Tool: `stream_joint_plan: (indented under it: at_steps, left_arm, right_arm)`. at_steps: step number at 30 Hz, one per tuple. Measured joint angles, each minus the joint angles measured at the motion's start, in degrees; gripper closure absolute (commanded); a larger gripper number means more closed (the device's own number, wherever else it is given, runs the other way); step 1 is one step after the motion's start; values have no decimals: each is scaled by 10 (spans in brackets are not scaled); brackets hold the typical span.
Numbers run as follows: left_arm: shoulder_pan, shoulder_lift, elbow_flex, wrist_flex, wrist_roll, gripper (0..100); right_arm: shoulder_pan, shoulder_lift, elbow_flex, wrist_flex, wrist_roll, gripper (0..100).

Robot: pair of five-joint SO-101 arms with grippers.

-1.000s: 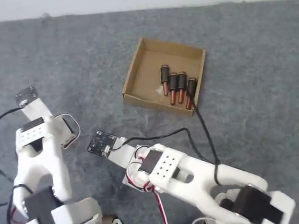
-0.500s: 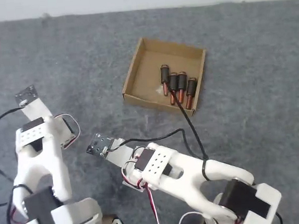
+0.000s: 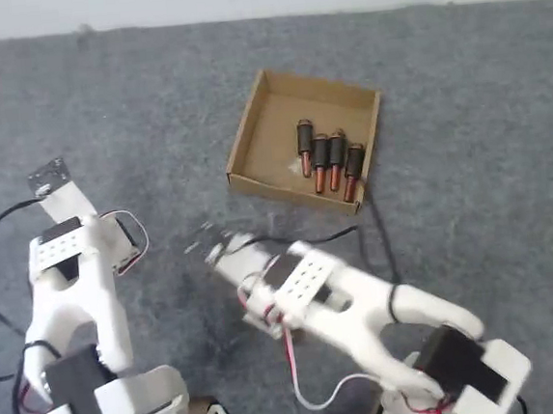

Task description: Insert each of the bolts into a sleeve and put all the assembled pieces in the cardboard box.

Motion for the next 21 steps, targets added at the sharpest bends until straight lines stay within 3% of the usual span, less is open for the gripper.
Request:
stream_joint_plan:
  at_steps: [7, 14, 21]
  left_arm:
    - [1, 0, 0, 0, 0, 987]
    - [11, 0, 0, 0, -17, 988]
    - [52, -84, 69, 0, -115, 988]
  right_arm:
    - [68, -201, 3, 155, 2, 993]
    - [171, -390, 81, 178, 2, 993]
    - [392, -425, 130, 164, 2, 993]
